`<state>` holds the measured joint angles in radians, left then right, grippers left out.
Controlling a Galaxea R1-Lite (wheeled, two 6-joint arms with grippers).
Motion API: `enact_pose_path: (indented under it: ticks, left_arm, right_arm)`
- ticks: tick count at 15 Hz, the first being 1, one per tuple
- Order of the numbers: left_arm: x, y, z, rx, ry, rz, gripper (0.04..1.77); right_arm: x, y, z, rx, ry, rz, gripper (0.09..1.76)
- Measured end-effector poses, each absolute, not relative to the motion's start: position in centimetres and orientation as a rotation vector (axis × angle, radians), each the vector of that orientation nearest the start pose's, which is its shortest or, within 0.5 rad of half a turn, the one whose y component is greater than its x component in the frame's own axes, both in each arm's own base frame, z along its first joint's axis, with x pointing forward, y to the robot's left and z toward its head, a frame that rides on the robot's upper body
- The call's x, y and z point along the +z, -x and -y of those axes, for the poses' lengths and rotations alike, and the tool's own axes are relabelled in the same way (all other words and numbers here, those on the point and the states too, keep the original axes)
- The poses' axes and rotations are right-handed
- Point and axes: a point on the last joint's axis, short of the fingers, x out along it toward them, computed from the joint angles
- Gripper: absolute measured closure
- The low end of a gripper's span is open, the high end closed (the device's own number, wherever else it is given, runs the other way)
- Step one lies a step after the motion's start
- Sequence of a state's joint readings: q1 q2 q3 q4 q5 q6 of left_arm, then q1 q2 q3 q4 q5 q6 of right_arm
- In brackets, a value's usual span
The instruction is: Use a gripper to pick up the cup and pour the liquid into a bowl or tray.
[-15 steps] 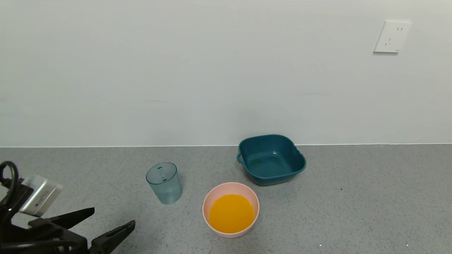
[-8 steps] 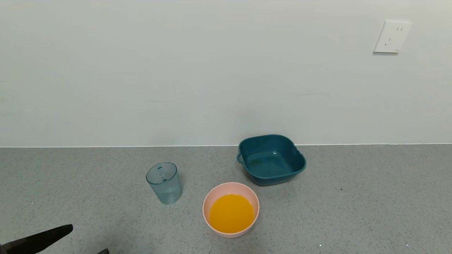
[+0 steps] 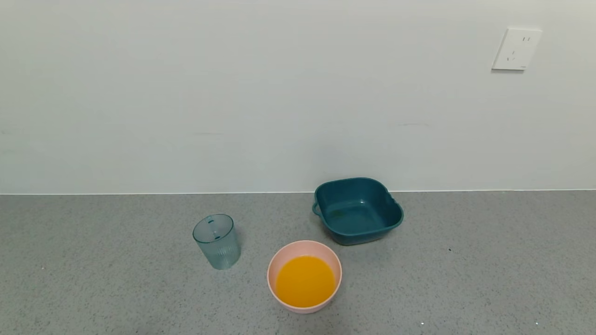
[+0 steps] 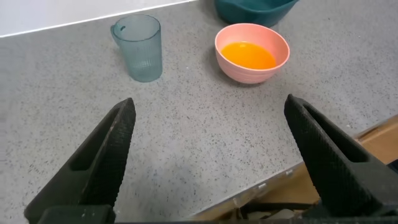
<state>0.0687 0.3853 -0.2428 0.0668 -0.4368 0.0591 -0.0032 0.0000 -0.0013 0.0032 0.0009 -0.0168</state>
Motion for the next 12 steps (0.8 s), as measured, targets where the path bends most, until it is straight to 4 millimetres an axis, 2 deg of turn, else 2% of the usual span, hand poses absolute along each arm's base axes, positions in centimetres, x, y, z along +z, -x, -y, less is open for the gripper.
enact_pose_path:
  ticks: [3, 12]
  left_arm:
    - [12.6, 0.5, 0.9, -0.308, -0.009, -0.166, 0.09]
    - [11.1, 1.6, 0.6, -0.244, -0.037, -0.104, 0.09]
  right_arm:
    - [7.6, 2.3, 0.0, -0.003, 0.017, -0.002, 0.14]
    - [7.6, 2.3, 0.0, -0.003, 0.018, -0.002, 0.14]
